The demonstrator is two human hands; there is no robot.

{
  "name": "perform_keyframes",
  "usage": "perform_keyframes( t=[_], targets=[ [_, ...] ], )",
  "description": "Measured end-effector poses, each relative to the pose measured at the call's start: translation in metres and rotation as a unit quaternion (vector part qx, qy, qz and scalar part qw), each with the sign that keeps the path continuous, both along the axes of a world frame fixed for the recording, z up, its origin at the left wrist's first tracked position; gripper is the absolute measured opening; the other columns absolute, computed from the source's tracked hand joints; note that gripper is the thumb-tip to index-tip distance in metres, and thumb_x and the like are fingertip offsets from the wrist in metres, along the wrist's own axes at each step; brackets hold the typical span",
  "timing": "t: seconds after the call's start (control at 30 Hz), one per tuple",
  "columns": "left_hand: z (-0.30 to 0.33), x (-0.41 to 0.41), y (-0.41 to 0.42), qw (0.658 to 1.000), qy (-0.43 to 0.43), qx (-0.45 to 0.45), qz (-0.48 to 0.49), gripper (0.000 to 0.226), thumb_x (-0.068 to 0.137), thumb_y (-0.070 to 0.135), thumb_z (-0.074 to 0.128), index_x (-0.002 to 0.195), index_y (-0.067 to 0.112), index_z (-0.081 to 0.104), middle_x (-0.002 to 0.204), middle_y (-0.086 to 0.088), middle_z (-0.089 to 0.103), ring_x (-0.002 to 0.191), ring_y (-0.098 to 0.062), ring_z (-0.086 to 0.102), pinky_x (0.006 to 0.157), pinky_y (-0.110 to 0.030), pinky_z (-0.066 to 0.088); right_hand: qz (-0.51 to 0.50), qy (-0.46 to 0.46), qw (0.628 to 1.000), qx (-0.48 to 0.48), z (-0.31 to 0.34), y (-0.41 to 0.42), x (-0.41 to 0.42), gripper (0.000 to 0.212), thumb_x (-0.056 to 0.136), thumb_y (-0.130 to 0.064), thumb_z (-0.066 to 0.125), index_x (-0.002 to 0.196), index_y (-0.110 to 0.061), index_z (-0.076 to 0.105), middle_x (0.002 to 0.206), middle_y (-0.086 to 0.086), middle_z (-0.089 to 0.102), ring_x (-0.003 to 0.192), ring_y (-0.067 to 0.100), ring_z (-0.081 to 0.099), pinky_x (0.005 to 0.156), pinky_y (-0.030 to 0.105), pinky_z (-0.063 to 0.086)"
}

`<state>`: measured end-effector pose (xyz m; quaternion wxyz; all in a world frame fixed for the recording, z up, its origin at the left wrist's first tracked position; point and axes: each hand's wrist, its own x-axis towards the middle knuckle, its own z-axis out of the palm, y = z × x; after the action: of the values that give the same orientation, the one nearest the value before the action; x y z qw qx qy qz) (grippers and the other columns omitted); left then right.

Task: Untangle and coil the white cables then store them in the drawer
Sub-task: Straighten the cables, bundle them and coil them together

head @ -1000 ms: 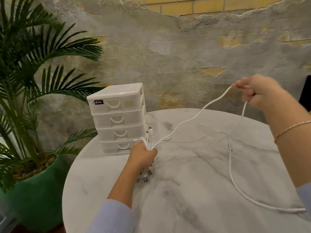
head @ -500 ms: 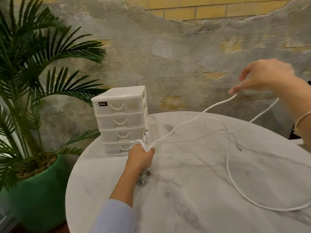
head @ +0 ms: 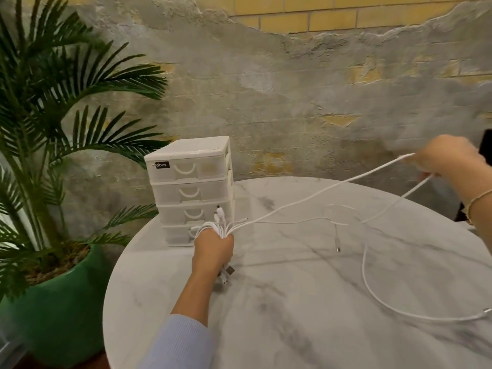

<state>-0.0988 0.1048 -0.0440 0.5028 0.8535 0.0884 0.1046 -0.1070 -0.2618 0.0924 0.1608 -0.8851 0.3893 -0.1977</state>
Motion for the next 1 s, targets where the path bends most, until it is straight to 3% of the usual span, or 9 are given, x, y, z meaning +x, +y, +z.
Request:
perform_keyframes(
  t=[0.13,0.23,0.3,0.37,0.43,0.53,0.63,0.8,1.0],
  targets=[
    [-0.002,0.001,0.002,1.0,-0.012,-0.007,0.016,0.012,0.086,0.017,0.053,0.085,0.005,0.056,0.06,-0.008,0.057,0.05,-0.023,0.057,0.056,-0.035,0.053,-0.041,-0.054,0.992,0.107,-0.008,0.009,-0.001,0.088,0.083,-0.076,0.028,0.084,0.003,0.067,0.078,0.02,0.07,0.089,0.032,0.063,0.09,0.039,0.046],
    [-0.002,0.001,0.003,0.999,-0.016,-0.014,0.025,0.014,0.086,0.016,0.052,0.083,0.003,0.056,0.06,-0.009,0.058,0.047,-0.021,0.055,0.055,-0.034,0.051,0.003,-0.061,0.967,0.246,-0.007,0.005,-0.003,0.082,0.087,-0.071,0.026,0.101,0.001,0.062,0.047,0.017,0.062,0.043,0.022,0.05,0.056,0.031,0.045],
    [-0.002,0.001,0.001,1.0,-0.012,-0.012,0.019,0.014,0.086,0.016,0.052,0.075,0.009,0.051,0.06,-0.01,0.058,0.05,-0.023,0.056,0.06,-0.038,0.054,0.046,-0.142,0.929,0.337,-0.004,-0.001,-0.003,0.042,0.098,-0.042,0.042,0.13,-0.016,0.051,0.067,0.02,0.063,0.029,0.02,0.049,0.037,0.027,0.041],
    [-0.002,0.001,-0.001,1.0,-0.009,-0.01,0.016,0.014,0.086,0.017,0.053,0.073,0.011,0.049,0.063,-0.011,0.06,0.055,-0.027,0.059,0.065,-0.041,0.055,0.079,-0.231,0.894,0.377,0.002,0.004,-0.004,0.044,0.096,-0.035,0.05,0.133,-0.012,0.047,0.104,0.024,0.061,0.043,0.024,0.062,0.035,0.026,0.049],
    [-0.002,0.002,0.001,1.0,-0.008,-0.01,0.022,0.012,0.086,0.018,0.053,0.077,0.01,0.051,0.066,-0.012,0.061,0.056,-0.028,0.06,0.063,-0.04,0.054,0.119,-0.225,0.944,0.209,0.006,0.011,-0.007,0.06,0.087,-0.052,0.057,0.127,-0.008,0.053,0.127,0.018,0.056,0.092,0.033,0.063,0.068,0.033,0.055],
    [-0.003,0.003,0.006,0.999,-0.003,-0.014,0.037,0.012,0.086,0.016,0.051,0.084,0.005,0.056,0.068,-0.013,0.062,0.052,-0.026,0.058,0.056,-0.034,0.05,0.189,-0.142,0.972,-0.006,0.011,0.019,-0.013,0.074,0.073,-0.066,0.062,0.127,-0.016,0.055,0.141,0.016,0.043,0.133,0.037,0.035,0.11,0.056,0.022],
    [-0.004,0.003,0.006,0.999,-0.001,-0.022,0.043,0.014,0.086,0.016,0.051,0.088,0.003,0.056,0.074,-0.016,0.064,0.056,-0.028,0.059,0.059,-0.036,0.052,0.185,-0.024,0.975,-0.122,0.007,0.003,-0.009,0.108,0.058,-0.07,0.068,0.146,-0.022,0.027,0.156,0.018,0.009,0.145,0.035,0.007,0.109,0.063,-0.008],
    [-0.003,0.003,0.01,0.998,-0.008,-0.033,0.057,0.012,0.086,0.015,0.05,0.088,0.004,0.055,0.074,-0.013,0.063,0.054,-0.025,0.058,0.055,-0.033,0.048,0.161,0.118,0.944,-0.265,-0.01,-0.03,-0.013,0.124,0.069,-0.025,0.081,0.149,-0.024,-0.013,0.152,0.01,-0.03,0.144,0.027,-0.018,0.111,0.057,-0.01],
    [0.0,0.001,0.004,0.999,0.0,-0.027,0.04,0.015,0.087,0.013,0.05,0.094,0.001,0.056,0.064,-0.008,0.058,0.047,-0.018,0.053,0.046,-0.023,0.04,0.229,0.085,0.96,-0.135,-0.016,-0.026,-0.01,0.085,0.076,-0.022,0.076,0.147,-0.015,0.03,0.149,0.01,0.037,0.137,0.03,0.034,0.11,0.037,0.029]
  ],
)
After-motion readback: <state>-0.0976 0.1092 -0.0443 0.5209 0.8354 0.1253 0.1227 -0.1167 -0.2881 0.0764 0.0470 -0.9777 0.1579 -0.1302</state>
